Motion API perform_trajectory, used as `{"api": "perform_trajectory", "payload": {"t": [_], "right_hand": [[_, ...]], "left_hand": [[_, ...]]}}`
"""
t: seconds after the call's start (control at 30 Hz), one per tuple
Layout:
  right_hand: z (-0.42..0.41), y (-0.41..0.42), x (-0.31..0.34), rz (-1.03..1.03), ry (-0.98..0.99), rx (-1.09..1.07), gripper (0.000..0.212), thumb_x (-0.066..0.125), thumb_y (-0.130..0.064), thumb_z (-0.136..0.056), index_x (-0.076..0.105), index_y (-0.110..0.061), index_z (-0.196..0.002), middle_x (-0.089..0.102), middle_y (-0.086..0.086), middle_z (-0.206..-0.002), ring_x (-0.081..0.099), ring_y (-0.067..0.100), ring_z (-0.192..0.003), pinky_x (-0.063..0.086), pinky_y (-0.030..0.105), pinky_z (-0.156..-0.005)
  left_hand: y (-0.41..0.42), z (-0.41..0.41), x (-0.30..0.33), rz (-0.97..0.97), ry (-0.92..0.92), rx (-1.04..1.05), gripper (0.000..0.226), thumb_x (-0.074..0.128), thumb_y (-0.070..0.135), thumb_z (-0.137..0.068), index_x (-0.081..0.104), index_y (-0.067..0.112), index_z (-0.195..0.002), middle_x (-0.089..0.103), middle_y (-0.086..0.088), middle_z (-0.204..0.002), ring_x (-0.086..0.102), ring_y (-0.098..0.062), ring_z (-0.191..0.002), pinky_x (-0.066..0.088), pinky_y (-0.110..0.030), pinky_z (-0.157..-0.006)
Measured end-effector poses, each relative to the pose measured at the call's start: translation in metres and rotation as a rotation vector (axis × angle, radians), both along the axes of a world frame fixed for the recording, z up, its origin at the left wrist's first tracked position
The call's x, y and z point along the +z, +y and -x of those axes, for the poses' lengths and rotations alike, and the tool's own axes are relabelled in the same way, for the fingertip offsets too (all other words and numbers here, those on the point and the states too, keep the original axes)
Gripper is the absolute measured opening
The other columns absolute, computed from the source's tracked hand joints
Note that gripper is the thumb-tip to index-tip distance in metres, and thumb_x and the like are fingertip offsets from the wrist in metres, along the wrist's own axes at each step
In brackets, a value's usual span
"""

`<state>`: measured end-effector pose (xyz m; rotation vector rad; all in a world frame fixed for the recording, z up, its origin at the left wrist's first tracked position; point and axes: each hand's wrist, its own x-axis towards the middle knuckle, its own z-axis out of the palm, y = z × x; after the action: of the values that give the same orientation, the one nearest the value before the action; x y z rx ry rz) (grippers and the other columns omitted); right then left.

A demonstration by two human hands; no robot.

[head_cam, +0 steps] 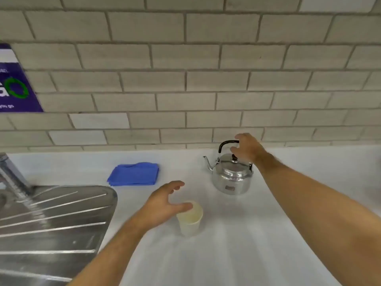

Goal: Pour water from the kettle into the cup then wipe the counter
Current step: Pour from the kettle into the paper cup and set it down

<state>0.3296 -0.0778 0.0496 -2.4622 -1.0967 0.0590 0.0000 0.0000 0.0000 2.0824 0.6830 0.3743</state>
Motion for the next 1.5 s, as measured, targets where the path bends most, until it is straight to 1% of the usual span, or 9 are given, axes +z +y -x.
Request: {"api": "perform_trajectory", "payload": {"t": [0.1, 0.2, 0.27, 0.33, 0.4, 0.57, 0.77, 0.97, 1.5], "right_hand": [[-0.015, 0.007, -0.011, 0.06, 0.009, -0.048, 0.067, 0.053, -0.049, -0.091, 0.038, -0.016, -0.148, 0.041, 0.009, -0.15, 0.041, 0.032, -0.134, 0.037, 0.045, -0.106], [-0.023, 0.014, -0.018, 0.129, -0.037, -0.084, 0.065, 0.042, -0.063, -0.089, 0.049, -0.021, -0.138, 0.053, 0.009, -0.135, 0.051, 0.033, -0.121, 0.038, 0.044, -0.097], [-0.025, 0.017, -0.019, 0.051, -0.051, -0.086, 0.058, 0.038, -0.067, -0.086, 0.061, -0.02, -0.111, 0.064, 0.005, -0.107, 0.059, 0.03, -0.101, 0.042, 0.04, -0.082], [-0.025, 0.015, -0.021, -0.064, 0.021, -0.078, 0.054, 0.04, -0.071, -0.083, 0.058, -0.02, -0.079, 0.064, -0.001, -0.076, 0.061, 0.024, -0.075, 0.04, 0.031, -0.059], [-0.02, 0.011, -0.021, -0.104, 0.058, -0.068, 0.057, 0.044, -0.075, -0.077, 0.055, -0.021, -0.066, 0.058, -0.003, -0.06, 0.057, 0.018, -0.06, 0.034, 0.028, -0.049], [-0.012, 0.008, -0.023, -0.108, 0.08, -0.105, 0.068, 0.049, -0.083, -0.064, 0.062, -0.017, -0.054, 0.061, -0.004, -0.049, 0.058, 0.016, -0.053, 0.036, 0.025, -0.047], [0.009, -0.004, -0.017, -0.135, 0.128, -0.145, 0.075, 0.057, -0.088, -0.056, 0.032, -0.018, -0.042, 0.033, -0.009, -0.031, 0.042, 0.017, -0.041, 0.035, 0.027, -0.049], [0.031, -0.029, -0.002, -0.164, 0.206, -0.084, 0.079, 0.07, -0.078, -0.054, 0.023, -0.017, -0.04, 0.018, -0.009, -0.039, 0.02, 0.012, -0.038, 0.022, 0.031, -0.053], [0.113, -0.057, 0.044, 0.092, 0.0, 0.138, 0.076, 0.068, -0.077, -0.056, 0.023, -0.017, -0.046, 0.021, -0.005, -0.044, 0.021, 0.014, -0.043, 0.022, 0.032, -0.052]], "left_hand": [[-0.008, -0.002, -0.022, 0.146, 0.028, -0.018, 0.093, 0.087, 0.052, -0.054, 0.041, 0.049, -0.135, 0.048, 0.02, -0.137, 0.043, -0.004, -0.128, 0.038, -0.024, -0.102], [-0.014, -0.003, -0.041, 0.211, 0.013, -0.017, 0.103, 0.094, 0.042, -0.046, 0.038, 0.056, -0.132, 0.047, 0.024, -0.133, 0.047, 0.0, -0.123, 0.041, -0.019, -0.098], [-0.019, -0.004, -0.046, 0.244, -0.019, -0.001, 0.103, 0.095, 0.034, -0.046, 0.039, 0.056, -0.13, 0.05, 0.023, -0.13, 0.053, 0.001, -0.115, 0.044, -0.013, -0.09], [-0.023, -0.005, -0.053, 0.28, -0.057, 0.035, 0.1, 0.095, 0.027, -0.049, 0.041, 0.054, -0.129, 0.054, 0.021, -0.125, 0.057, 0.004, -0.109, 0.046, -0.008, -0.084], [-0.027, -0.006, -0.058, 0.303, -0.098, 0.06, 0.095, 0.095, 0.022, -0.051, 0.046, 0.049, -0.128, 0.059, 0.019, -0.12, 0.058, 0.008, -0.104, 0.047, -0.006, -0.081], [-0.033, -0.01, -0.071, 0.316, -0.182, 0.106, 0.078, 0.093, 0.013, -0.054, 0.057, 0.038, -0.119, 0.063, 0.02, -0.111, 0.059, 0.001, -0.104, 0.05, -0.013, -0.079], [-0.031, -0.012, -0.078, 0.298, -0.254, 0.162, 0.071, 0.09, 0.009, -0.055, 0.059, 0.034, -0.113, 0.064, 0.024, -0.106, 0.061, 0.0, -0.101, 0.05, -0.011, -0.076], [-0.021, -0.003, -0.08, 0.28, -0.264, 0.215, 0.073, 0.092, 0.015, -0.053, 0.057, 0.036, -0.114, 0.065, 0.02, -0.106, 0.06, 0.005, -0.096, 0.05, -0.01, -0.075], [-0.02, 0.003, -0.089, 0.314, -0.252, 0.082, 0.073, 0.086, 0.027, -0.066, 0.045, 0.048, -0.123, 0.064, 0.017, -0.109, 0.062, 0.005, -0.096, 0.051, -0.011, -0.076]]}}
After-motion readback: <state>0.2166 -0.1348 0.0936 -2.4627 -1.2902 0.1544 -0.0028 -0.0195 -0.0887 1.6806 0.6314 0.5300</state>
